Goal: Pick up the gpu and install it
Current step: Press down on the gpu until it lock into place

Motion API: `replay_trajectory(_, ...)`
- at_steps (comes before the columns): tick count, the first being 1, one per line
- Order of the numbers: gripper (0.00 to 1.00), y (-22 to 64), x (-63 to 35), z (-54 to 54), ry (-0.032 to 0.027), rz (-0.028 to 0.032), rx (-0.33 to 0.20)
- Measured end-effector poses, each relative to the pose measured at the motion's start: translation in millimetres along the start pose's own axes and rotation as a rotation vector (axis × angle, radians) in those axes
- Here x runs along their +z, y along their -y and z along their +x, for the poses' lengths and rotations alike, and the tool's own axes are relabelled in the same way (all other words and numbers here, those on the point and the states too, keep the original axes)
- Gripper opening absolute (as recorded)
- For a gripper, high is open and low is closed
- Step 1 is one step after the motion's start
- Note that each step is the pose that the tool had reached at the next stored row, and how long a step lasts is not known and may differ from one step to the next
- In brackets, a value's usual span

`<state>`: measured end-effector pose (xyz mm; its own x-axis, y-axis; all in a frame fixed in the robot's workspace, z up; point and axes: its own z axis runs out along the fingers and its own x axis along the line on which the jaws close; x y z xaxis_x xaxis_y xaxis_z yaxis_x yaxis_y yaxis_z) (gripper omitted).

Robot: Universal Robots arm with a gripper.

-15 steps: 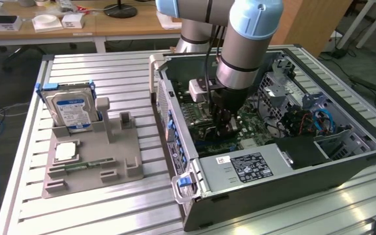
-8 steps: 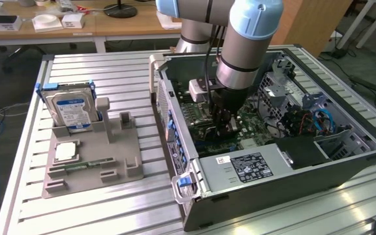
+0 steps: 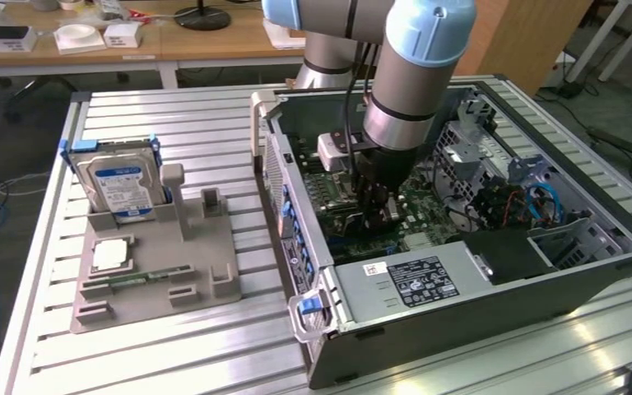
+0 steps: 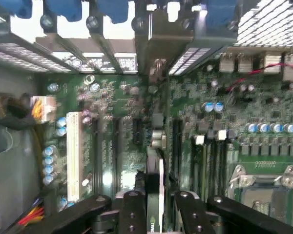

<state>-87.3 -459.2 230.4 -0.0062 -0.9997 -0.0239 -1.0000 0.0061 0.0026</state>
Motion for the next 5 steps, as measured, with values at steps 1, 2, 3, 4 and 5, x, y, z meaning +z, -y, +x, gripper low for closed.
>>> replay_trajectory(1, 0.33, 0.2, -10.5, 0.2, -0.0036, -0.0004, 0.000)
replay_trajectory(2, 0.33, 0.2, -13.1, 0.1, -0.0037, -0.0004, -0.001)
replay_trajectory(3, 0.33, 0.2, -16.1, 0.0, -0.0038, -0.0004, -0.001)
replay_trajectory(4, 0.33, 0.1, -19.5, 0.0, -0.0036, -0.0002, -0.001)
replay_trajectory(5, 0.33, 0.2, -22.8, -0.2, -0.0036, -0.0001, -0.001)
